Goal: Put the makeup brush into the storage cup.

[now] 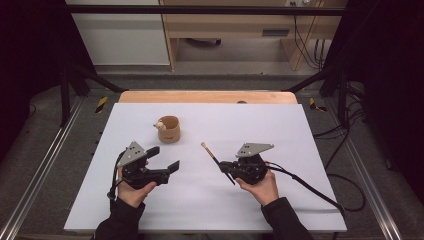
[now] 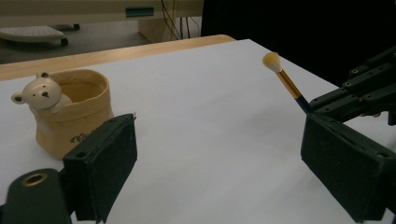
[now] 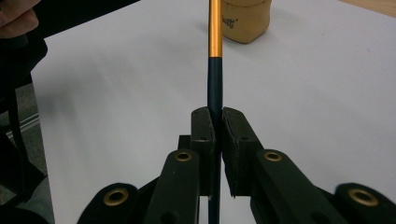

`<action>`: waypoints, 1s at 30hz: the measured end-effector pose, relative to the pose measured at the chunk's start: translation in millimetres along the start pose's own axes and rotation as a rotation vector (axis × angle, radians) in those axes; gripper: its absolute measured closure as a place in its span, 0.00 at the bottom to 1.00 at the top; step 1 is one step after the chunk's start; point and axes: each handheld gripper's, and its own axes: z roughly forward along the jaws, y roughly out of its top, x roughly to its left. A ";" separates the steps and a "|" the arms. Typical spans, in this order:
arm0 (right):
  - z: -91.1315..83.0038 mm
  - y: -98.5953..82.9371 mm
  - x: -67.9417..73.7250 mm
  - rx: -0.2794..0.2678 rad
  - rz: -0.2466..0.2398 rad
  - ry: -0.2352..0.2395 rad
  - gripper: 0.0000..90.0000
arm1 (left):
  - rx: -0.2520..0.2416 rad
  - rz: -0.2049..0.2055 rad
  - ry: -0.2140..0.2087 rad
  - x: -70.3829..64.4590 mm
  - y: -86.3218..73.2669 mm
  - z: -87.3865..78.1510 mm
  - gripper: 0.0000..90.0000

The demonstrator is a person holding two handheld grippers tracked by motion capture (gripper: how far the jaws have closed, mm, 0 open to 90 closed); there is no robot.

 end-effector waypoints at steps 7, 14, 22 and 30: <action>-1.6 1.1 0.4 -0.021 0.004 0.003 0.93 | -0.015 0.015 -0.024 -8.0 10.9 5.5 0.12; -6.4 3.5 0.6 -0.055 0.005 0.005 0.93 | -0.027 0.008 -0.043 -11.9 16.6 10.7 0.12; -8.4 4.1 1.7 -0.078 0.004 0.002 0.93 | -0.035 -0.004 -0.063 -17.9 21.1 23.1 0.12; -8.6 3.7 3.0 -0.099 0.002 0.012 0.93 | -0.039 -0.006 -0.093 -26.7 20.4 33.8 0.12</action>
